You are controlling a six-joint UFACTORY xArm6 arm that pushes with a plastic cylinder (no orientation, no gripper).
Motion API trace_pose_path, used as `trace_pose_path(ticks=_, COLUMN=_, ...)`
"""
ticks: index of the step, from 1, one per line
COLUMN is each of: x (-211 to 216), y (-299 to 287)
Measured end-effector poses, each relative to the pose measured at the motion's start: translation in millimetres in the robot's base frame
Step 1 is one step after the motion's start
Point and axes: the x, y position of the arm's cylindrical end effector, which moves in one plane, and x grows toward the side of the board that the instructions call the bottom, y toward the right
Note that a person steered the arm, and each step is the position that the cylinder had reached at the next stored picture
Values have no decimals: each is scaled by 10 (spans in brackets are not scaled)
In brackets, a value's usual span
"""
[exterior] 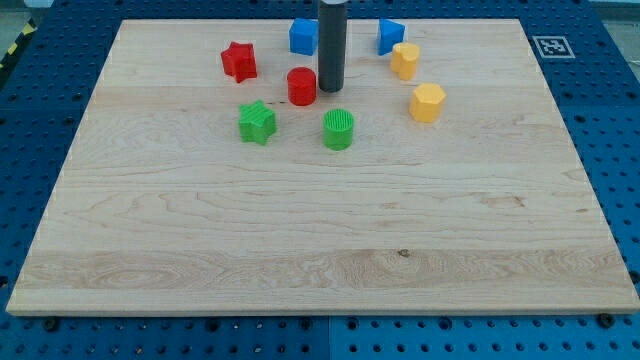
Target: Move the red circle above the green star
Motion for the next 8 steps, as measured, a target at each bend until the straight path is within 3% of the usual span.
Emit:
trace_pose_path(ticks=4, x=172, y=-413)
trace_pose_path(ticks=6, x=-89, y=-382)
trace_pose_path(ticks=8, x=-89, y=-581)
